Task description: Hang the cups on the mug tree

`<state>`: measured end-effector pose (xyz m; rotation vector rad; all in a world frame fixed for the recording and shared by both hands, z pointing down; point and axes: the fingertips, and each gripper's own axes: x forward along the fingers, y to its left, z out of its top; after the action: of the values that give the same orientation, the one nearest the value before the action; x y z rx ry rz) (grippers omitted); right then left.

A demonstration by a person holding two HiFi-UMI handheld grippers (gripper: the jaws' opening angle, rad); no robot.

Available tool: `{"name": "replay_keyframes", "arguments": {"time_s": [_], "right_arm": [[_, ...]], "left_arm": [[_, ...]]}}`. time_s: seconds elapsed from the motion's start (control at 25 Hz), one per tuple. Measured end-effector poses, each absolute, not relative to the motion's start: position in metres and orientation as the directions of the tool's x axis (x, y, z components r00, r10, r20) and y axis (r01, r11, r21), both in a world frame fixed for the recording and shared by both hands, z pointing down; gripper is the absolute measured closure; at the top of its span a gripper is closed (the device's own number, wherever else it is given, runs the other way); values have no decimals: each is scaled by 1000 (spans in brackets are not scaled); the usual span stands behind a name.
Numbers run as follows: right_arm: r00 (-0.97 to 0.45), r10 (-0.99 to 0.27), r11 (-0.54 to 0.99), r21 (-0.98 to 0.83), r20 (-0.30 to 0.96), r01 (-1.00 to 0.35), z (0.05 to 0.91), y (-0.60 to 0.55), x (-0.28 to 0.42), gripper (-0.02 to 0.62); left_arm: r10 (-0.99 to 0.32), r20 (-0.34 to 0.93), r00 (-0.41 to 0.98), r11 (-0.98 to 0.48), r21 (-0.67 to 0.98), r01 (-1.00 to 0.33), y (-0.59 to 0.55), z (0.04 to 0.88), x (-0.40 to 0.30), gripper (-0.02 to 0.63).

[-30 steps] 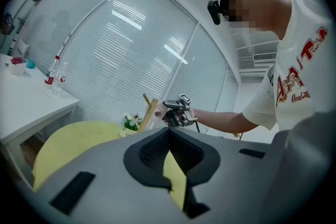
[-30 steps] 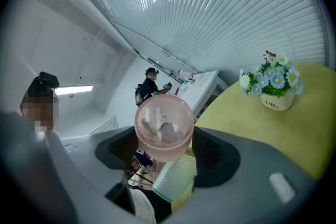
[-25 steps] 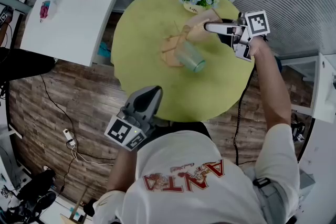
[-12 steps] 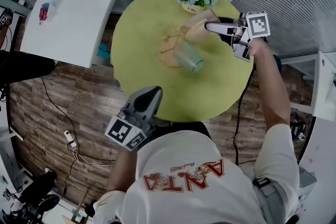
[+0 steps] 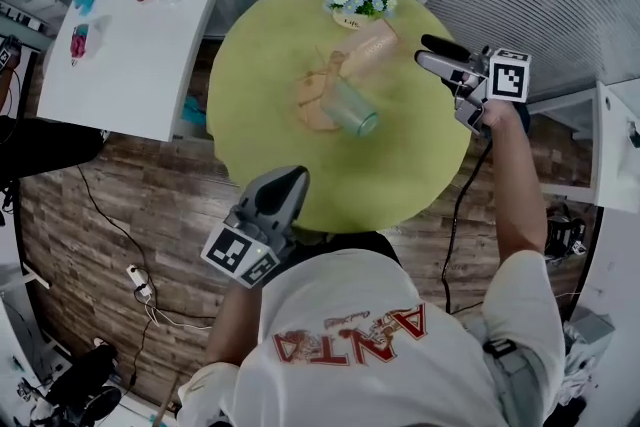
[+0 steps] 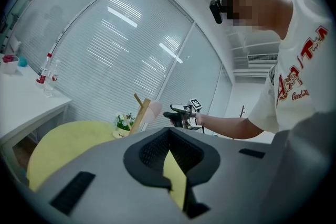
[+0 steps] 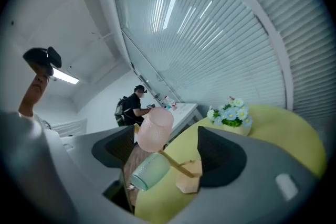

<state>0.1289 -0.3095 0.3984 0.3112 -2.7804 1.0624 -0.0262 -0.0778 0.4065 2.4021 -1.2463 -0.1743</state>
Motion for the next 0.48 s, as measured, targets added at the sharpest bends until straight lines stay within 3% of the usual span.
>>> {"name": "replay_keyframes", "arguments": {"time_s": [0.16, 0.28, 0.48], "right_arm": [[-877, -377, 773, -421, 297, -475, 401, -289, 159, 267], [-799, -538, 746, -289, 270, -600, 390, -263, 167, 393], [-739, -655, 696, -254, 158, -672, 368, -204, 160, 528]], "left_arm": [[-792, 82, 605, -524, 419, -742, -77, 401, -25, 597], [-776, 75, 626, -546, 417, -726, -75, 397, -23, 597], [-751, 59, 658, -587, 397, -706, -67, 383, -21, 597]]}}
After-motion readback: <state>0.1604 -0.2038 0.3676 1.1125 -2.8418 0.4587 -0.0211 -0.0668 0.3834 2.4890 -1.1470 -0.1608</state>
